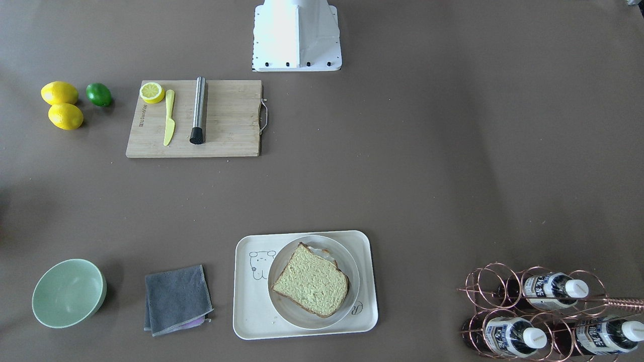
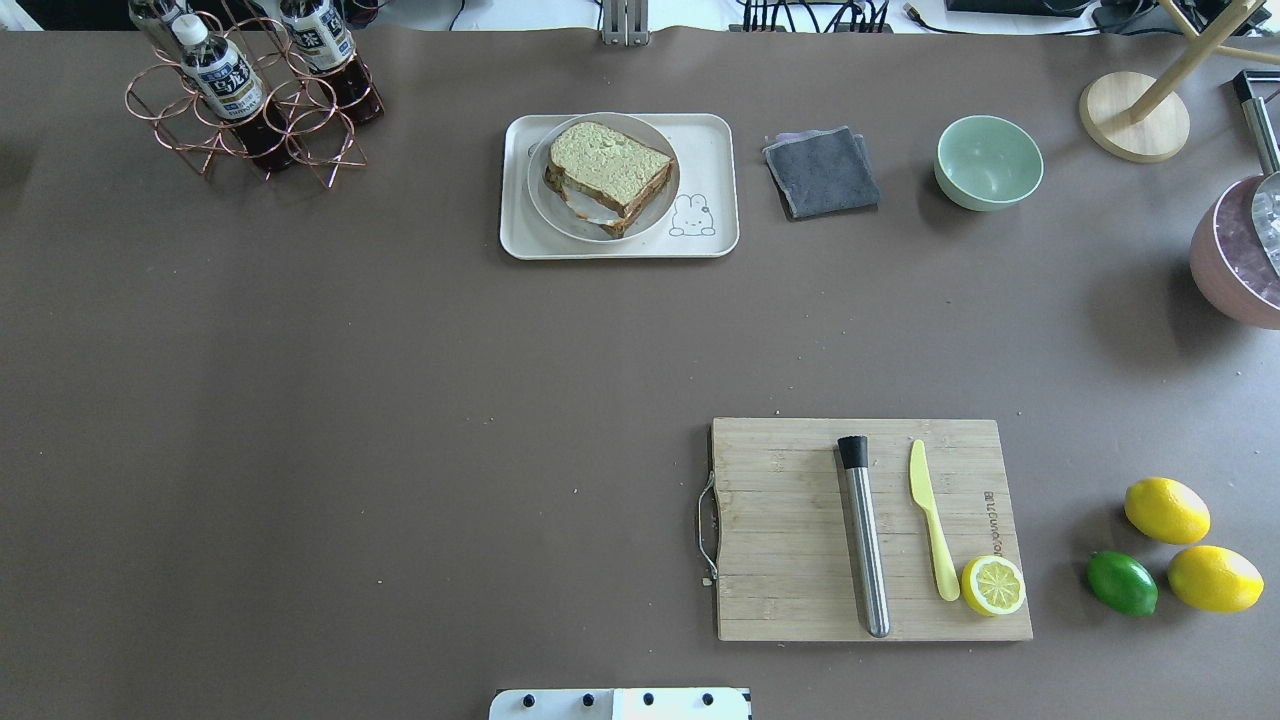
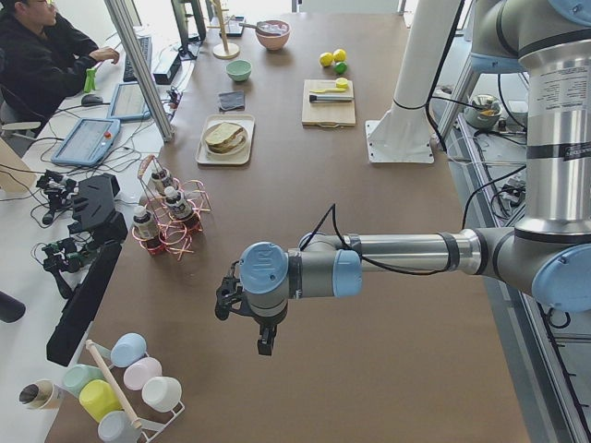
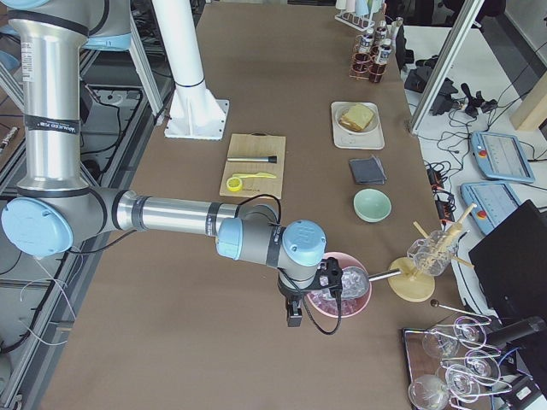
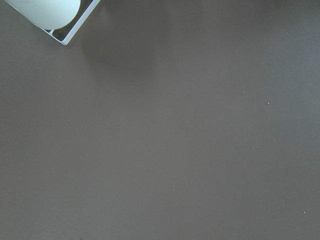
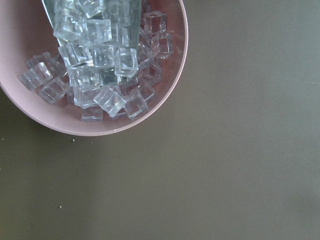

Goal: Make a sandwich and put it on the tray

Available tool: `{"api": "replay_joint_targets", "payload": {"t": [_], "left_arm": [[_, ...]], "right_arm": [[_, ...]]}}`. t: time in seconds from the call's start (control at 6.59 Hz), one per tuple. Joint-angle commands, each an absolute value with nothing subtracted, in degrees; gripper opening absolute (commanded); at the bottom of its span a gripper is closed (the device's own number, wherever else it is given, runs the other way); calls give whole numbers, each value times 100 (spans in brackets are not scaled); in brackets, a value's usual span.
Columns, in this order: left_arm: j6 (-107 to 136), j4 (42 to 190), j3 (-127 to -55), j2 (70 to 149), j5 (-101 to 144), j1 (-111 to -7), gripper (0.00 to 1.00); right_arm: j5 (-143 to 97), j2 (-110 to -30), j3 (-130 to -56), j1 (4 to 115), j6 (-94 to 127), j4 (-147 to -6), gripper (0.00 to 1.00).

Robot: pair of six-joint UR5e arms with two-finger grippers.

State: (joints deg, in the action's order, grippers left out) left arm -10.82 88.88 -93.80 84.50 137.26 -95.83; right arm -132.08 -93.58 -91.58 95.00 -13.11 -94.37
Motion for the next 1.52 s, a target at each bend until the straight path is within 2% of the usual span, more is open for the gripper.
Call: {"api": "replay_joint_targets", "payload": {"t": [0.0,0.46,1.21,1.37], "left_arm": [[-977,8903,-9439,8446,13947,-9606,98],[-309,8903,-9685,8481,14063,-9519,98],[-272,9132,-9685,8534,14045,-9475,98],[-272,9141,-9686,8543,14036,-9475,98]], "right_arm": [[-13420,-9343,-9114,9527,-1125,-9352,100],[-13482,-9325,-9132,9519,-1090,-9352,100],[-13483,-9158,-9070,9519,-941,-9352,100],[-13491,-9176,-9236,9527,-940,-9343,100]]}}
